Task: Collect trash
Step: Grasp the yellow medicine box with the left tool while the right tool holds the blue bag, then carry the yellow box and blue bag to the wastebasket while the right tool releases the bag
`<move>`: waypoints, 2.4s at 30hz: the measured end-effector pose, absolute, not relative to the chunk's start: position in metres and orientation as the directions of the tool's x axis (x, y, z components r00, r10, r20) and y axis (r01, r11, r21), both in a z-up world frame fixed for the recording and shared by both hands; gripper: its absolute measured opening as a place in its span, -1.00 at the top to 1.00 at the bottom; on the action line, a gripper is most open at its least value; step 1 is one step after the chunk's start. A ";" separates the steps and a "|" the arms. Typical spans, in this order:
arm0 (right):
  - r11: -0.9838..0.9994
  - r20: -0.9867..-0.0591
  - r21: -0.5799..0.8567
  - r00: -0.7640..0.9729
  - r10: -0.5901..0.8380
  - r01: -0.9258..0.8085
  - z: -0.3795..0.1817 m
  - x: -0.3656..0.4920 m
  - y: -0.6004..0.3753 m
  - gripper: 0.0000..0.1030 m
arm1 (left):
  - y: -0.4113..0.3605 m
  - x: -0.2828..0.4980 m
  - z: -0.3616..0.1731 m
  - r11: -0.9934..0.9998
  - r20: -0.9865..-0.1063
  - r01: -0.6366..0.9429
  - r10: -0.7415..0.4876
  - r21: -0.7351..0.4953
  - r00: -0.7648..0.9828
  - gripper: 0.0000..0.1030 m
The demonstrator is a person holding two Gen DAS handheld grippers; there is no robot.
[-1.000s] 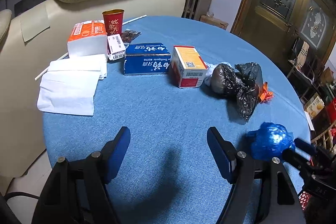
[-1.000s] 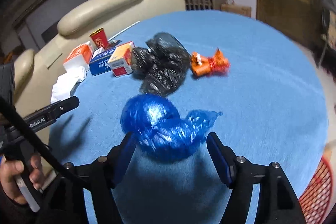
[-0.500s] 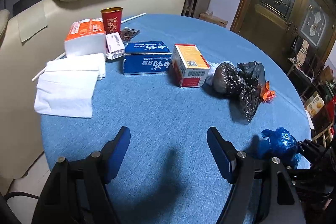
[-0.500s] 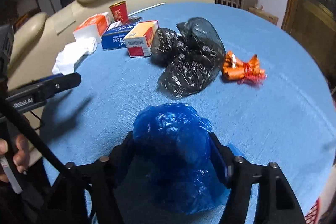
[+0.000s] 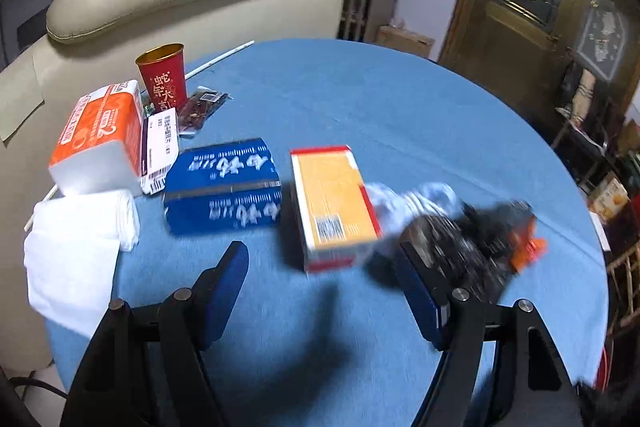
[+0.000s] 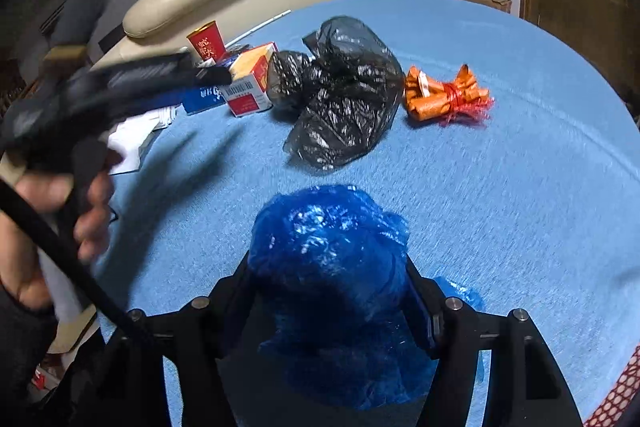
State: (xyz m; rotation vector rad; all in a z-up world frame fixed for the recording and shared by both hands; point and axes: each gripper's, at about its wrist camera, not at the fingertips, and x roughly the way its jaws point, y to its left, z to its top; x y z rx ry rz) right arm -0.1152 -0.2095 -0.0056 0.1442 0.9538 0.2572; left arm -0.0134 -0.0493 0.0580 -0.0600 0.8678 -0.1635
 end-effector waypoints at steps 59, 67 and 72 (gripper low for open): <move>0.883 -0.628 0.404 0.774 0.080 0.237 0.055 -0.242 -0.338 -0.33 | -0.115 -0.157 0.087 0.875 -0.676 0.454 -0.437 -0.167 0.594 0.08; 0.835 -0.651 0.390 0.758 -0.048 0.388 0.047 -0.277 -0.395 -0.33 | -0.161 -0.180 0.099 0.795 -0.660 0.587 -0.526 -0.157 0.536 0.08; 0.804 -0.677 0.368 0.727 -0.113 0.467 0.039 -0.297 -0.425 -0.33 | -0.189 -0.198 0.104 0.735 -0.653 0.661 -0.577 -0.154 0.490 0.08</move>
